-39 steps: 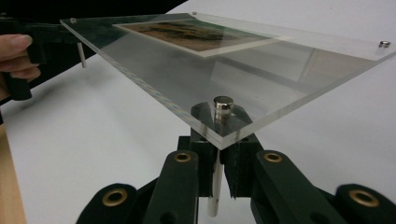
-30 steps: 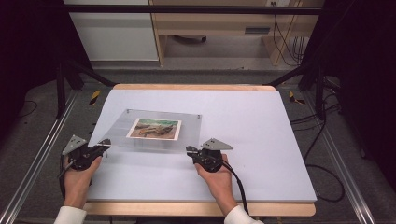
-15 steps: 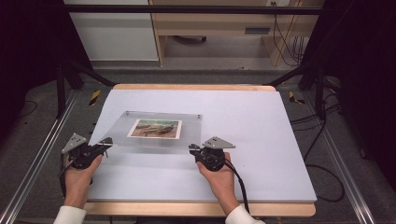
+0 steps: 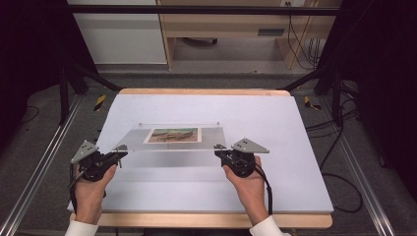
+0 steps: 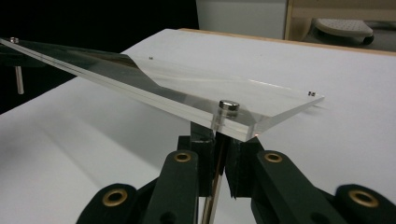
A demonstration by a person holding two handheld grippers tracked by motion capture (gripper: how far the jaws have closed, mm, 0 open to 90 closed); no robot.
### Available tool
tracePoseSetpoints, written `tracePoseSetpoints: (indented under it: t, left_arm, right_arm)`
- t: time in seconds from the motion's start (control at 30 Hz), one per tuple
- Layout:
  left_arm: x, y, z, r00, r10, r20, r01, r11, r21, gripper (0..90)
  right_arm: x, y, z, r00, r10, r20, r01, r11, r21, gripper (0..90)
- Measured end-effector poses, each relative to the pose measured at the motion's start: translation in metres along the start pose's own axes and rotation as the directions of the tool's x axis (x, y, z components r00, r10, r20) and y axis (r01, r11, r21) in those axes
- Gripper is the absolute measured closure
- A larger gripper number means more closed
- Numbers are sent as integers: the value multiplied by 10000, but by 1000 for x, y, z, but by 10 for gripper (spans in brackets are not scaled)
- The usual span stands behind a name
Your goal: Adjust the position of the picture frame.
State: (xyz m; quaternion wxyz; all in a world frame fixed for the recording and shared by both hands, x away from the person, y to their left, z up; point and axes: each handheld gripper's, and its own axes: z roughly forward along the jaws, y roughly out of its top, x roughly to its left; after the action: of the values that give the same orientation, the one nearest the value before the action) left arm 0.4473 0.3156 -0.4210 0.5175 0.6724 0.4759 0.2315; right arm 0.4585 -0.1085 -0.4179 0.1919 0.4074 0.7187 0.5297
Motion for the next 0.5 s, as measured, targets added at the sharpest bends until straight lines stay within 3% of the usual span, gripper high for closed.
tracePoseSetpoints:
  t: [0.2, 0.5]
  left_arm:
    - [-11, 4, 0, 9997, 224, -24, -224, 9996, -193, 839]
    - [-21, 6, 1, 9997, 253, 27, -252, 9992, -326, 838]
  right_arm:
    - [-5, 4, -10, 9999, -88, 59, 89, 9999, -125, 829]
    - [-11, 4, -18, 9999, -36, 100, 37, 9999, -103, 827]
